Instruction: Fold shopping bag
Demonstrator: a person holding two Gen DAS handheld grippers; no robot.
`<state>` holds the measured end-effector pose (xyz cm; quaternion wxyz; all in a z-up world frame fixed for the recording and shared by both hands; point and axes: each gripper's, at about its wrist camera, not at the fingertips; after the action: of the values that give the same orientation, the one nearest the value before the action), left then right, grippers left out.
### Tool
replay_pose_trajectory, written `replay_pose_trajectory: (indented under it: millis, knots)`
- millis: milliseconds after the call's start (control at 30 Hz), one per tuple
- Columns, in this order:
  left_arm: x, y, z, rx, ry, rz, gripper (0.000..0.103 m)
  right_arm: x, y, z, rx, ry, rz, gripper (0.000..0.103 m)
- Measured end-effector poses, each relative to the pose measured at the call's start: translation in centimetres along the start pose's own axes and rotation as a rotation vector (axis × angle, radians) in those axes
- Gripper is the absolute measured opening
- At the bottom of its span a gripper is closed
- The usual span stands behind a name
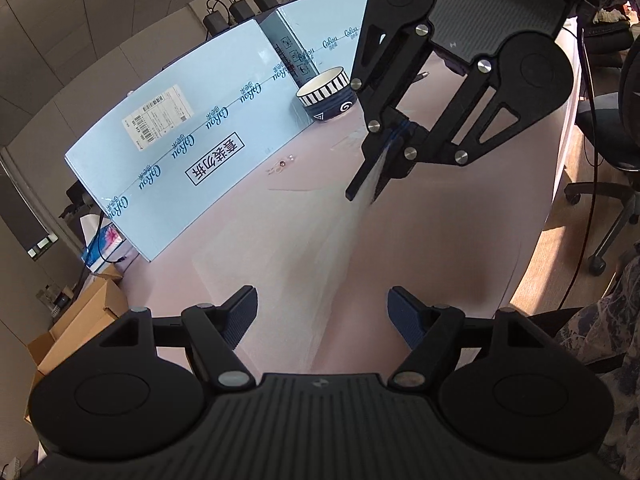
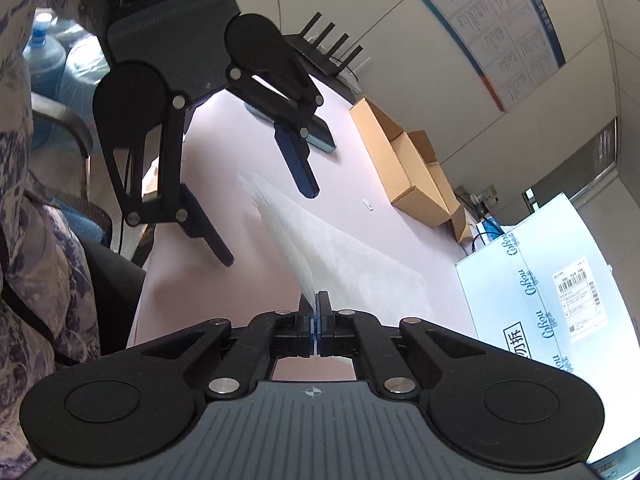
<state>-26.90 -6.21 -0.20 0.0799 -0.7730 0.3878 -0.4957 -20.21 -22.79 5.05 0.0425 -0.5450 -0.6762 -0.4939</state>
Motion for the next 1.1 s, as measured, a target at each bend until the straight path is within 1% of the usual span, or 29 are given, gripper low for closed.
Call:
replay_pose_trajectory:
  millis: [100,267,300,333,400,433,467,533,567,633,733,800,900,933,967,1033,1100]
  knots:
    - [0.0,0.2,0.2,0.054,0.007,0.077,0.07,0.2,1.1,-0.8,0.018,0.008,0.07,0.001]
    - [-0.2,0.1,0.2,0.087,0.008,0.151,0.07,-0.2,2.4,-1.5,0.059,0.015,0.183,0.001]
    - [-0.3,0.0,0.3,0.096,0.004,0.159,0.066,-0.2,2.6,-1.6,0.066,0.017,0.202,0.001]
    - [-0.3,-0.1,0.4,0.104,0.001,0.168,0.06,-0.3,2.7,-1.7,0.072,0.019,0.219,0.001]
    - [-0.1,-0.4,0.7,0.101,-0.018,0.155,0.026,-0.4,3.0,-1.9,0.078,0.026,0.251,0.001]
    - [-0.1,-0.7,0.8,0.089,-0.025,0.134,0.019,-0.5,3.1,-2.0,0.077,0.028,0.266,0.001]
    - [0.0,-1.2,0.8,0.077,-0.033,0.107,0.009,-0.5,3.2,-2.0,0.074,0.027,0.277,0.001]
    - [0.1,-1.6,0.6,0.061,-0.033,0.082,0.007,-0.7,3.6,-2.0,0.078,0.022,0.315,0.001]
    - [0.1,-1.7,0.4,0.056,-0.027,0.076,0.004,-0.9,3.8,-2.1,0.088,0.024,0.341,0.001]
    - [0.4,-1.9,-0.2,0.042,-0.016,0.071,0.003,-1.1,4.4,-2.2,0.113,0.031,0.395,0.001]
    - [0.9,-2.6,-1.1,-0.017,-0.012,0.041,0.003,-1.5,5.6,-2.4,0.164,0.052,0.497,0.001]
    - [1.3,-3.7,-1.6,-0.081,-0.011,-0.022,0.003,-1.8,6.4,-2.4,0.178,0.064,0.565,0.001]
    - [1.9,-6.3,-1.8,-0.196,-0.002,-0.188,0.003,-2.5,8.3,-2.3,0.182,0.088,0.688,0.001]
    - [2.1,-7.2,-1.9,-0.218,0.003,-0.232,0.004,-2.7,8.9,-2.2,0.183,0.096,0.72,0.001]
    - [2.3,-7.9,-1.8,-0.222,0.009,-0.252,0.004,-2.9,9.4,-2.2,0.182,0.101,0.747,0.002]
    - [2.7,-9.2,-1.4,-0.21,0.022,-0.263,0.006,-3.2,10.4,-1.7,0.172,0.107,0.795,0.002]
    - [3.0,-10.8,-0.4,-0.197,0.017,-0.273,0.006,-3.6,11.2,-1.0,0.154,0.102,0.825,0.002]
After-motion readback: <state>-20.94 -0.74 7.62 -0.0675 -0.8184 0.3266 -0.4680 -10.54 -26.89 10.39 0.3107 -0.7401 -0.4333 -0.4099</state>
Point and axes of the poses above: each gripper's, at about its wrist camera, not at the fingertips, and z roughly the way its jaws point, y to its right, x to its top, and after that the axes turned 5 degrees about -x, right-handed
